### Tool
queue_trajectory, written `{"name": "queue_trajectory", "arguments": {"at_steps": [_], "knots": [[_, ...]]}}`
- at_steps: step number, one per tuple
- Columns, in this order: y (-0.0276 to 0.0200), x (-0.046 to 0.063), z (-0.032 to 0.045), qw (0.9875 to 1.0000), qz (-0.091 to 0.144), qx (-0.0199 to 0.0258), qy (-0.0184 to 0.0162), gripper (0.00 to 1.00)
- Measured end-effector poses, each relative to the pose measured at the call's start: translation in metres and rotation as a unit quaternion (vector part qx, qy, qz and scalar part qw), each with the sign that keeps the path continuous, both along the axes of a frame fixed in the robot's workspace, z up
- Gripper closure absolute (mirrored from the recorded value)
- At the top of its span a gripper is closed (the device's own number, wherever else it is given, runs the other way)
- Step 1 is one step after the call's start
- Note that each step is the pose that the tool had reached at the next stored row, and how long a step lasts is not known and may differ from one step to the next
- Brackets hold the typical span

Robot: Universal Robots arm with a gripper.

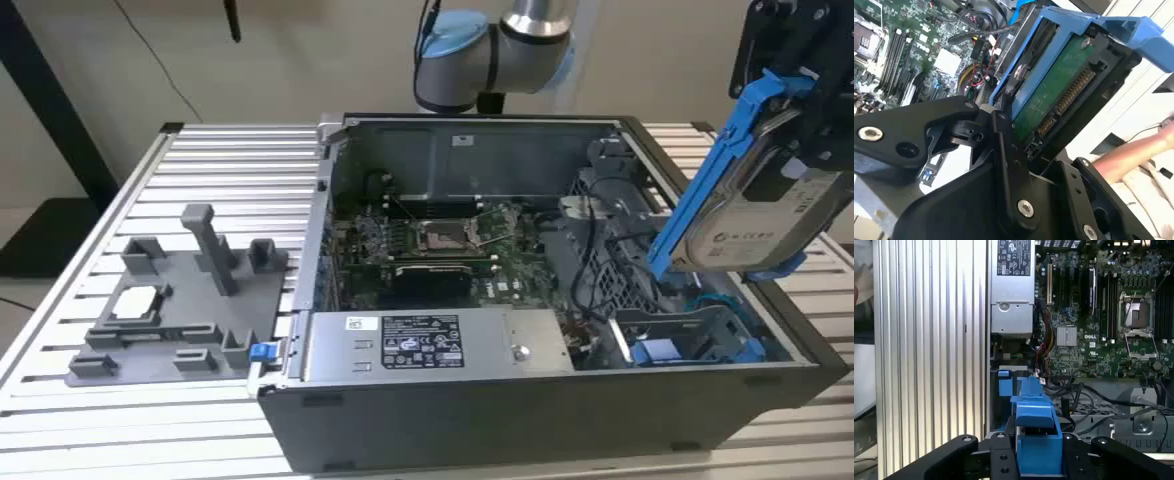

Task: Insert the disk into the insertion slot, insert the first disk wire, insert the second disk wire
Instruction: 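Insert the disk into the insertion slot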

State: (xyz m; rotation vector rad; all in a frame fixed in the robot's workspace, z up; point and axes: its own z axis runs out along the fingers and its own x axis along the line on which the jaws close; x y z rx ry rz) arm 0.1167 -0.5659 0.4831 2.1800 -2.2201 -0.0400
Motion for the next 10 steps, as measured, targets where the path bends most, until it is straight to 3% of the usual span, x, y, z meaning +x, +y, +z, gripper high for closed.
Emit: {"name": "queue_trajectory", "arguments": {"at_steps": [10], "knots": [[-0.0001, 0.0000, -0.0020, 1.0000, 0.000, -0.0001, 0.0000, 1.00]]}}
